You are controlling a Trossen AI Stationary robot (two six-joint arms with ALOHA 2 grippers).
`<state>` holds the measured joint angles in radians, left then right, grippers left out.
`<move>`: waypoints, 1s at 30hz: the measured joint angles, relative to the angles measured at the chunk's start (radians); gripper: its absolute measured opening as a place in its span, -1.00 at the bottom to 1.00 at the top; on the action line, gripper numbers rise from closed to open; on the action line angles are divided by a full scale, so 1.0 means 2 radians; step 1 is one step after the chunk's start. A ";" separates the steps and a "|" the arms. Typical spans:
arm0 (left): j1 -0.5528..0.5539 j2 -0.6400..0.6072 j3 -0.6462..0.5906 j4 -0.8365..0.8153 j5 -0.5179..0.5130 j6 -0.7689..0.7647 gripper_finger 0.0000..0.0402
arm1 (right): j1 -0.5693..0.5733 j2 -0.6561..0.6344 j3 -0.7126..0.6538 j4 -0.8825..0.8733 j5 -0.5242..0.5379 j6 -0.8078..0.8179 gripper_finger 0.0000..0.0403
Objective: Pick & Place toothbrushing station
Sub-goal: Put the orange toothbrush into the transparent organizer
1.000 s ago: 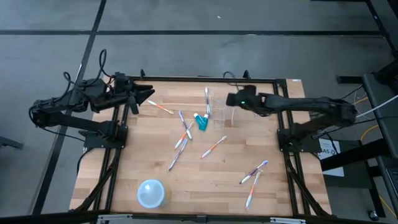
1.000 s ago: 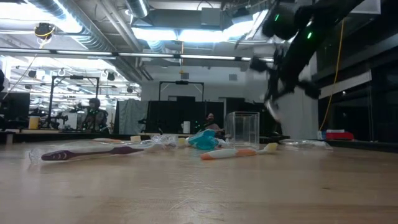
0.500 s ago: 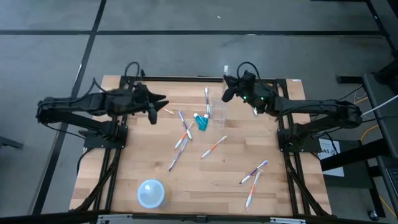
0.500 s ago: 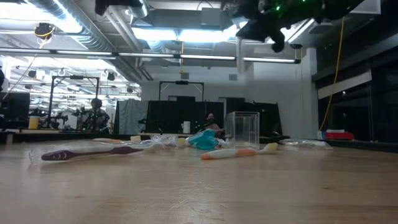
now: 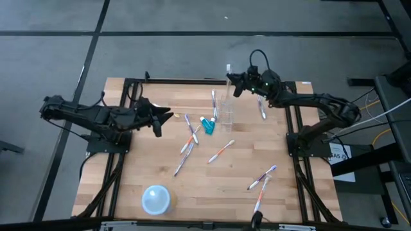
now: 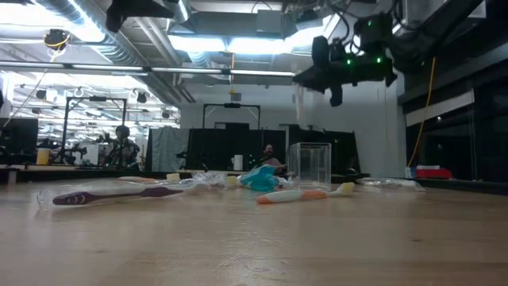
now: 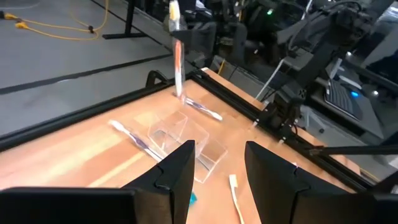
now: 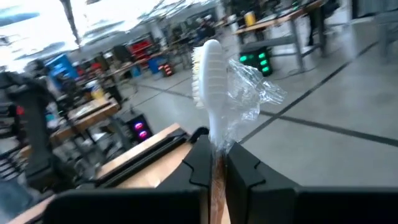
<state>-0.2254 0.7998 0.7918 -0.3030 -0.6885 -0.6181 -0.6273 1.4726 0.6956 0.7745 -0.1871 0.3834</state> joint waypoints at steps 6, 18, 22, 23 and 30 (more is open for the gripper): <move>-0.050 0.025 0.000 0.011 -0.050 -0.027 -0.32 | -0.032 0.056 0.000 0.041 -0.083 0.020 -0.92; -0.102 0.093 0.000 0.012 -0.101 -0.131 -0.32 | -0.036 0.074 0.000 0.013 -0.060 -0.037 -0.92; -0.110 0.108 0.000 0.012 -0.100 -0.160 -0.32 | -0.035 0.074 0.000 -0.026 -0.054 -0.064 -0.92; -0.112 0.110 0.000 0.012 -0.100 -0.164 -0.32 | -0.033 0.074 0.000 -0.031 -0.054 -0.068 -0.92; -0.116 0.113 0.000 0.013 -0.115 -0.171 -0.32 | -0.015 0.074 0.000 -0.055 -0.054 -0.088 -0.92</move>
<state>-0.4580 1.0267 0.7918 -0.2774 -0.9185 -0.9597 -0.6578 1.6203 0.6952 0.6653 -0.2955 0.2069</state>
